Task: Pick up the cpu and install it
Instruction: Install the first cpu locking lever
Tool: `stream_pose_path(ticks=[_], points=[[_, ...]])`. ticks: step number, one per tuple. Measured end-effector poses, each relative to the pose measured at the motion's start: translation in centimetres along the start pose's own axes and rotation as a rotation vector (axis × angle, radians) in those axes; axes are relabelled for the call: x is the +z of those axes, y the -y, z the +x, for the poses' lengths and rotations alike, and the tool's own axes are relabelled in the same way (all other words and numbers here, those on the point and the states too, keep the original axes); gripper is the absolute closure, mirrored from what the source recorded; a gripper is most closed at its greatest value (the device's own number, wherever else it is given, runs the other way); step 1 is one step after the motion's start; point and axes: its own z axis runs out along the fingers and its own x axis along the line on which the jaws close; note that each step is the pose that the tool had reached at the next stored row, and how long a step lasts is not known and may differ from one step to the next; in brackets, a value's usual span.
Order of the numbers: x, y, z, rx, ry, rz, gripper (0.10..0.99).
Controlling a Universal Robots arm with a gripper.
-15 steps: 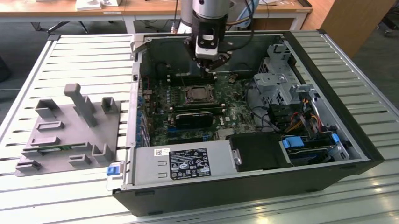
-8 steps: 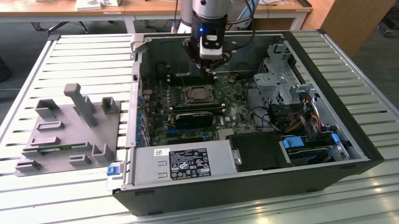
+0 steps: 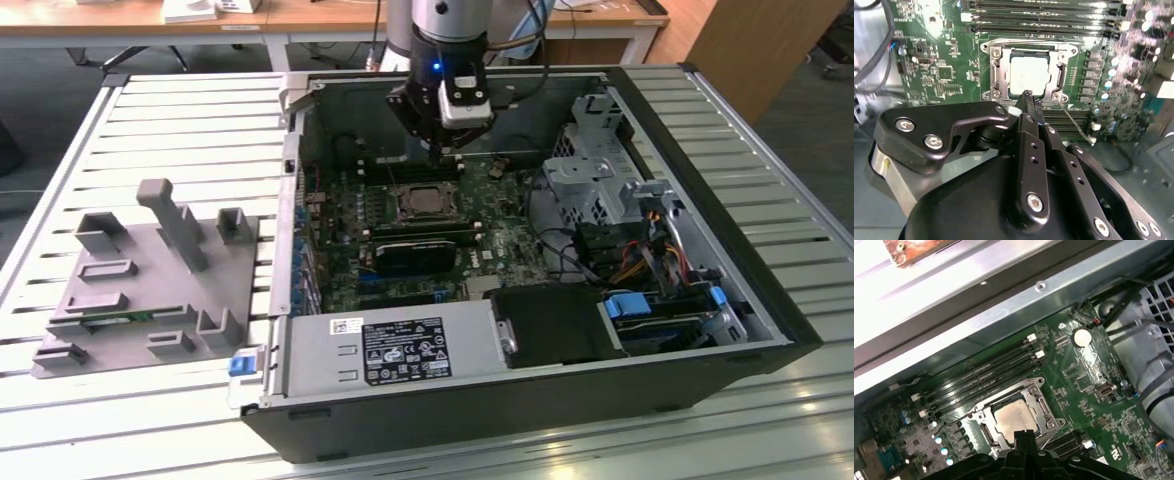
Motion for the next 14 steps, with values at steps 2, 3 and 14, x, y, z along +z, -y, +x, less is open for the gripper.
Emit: stream_pose_path(ticks=[2,3,14], points=[[0.03,0.0,0.0,-0.037,-0.0001,0.001,0.98],[0.05,0.0,0.0,-0.054,-0.0001,0.001,0.98],[0.15,0.0,0.0,-0.244,-0.0008,0.003,0.98]])
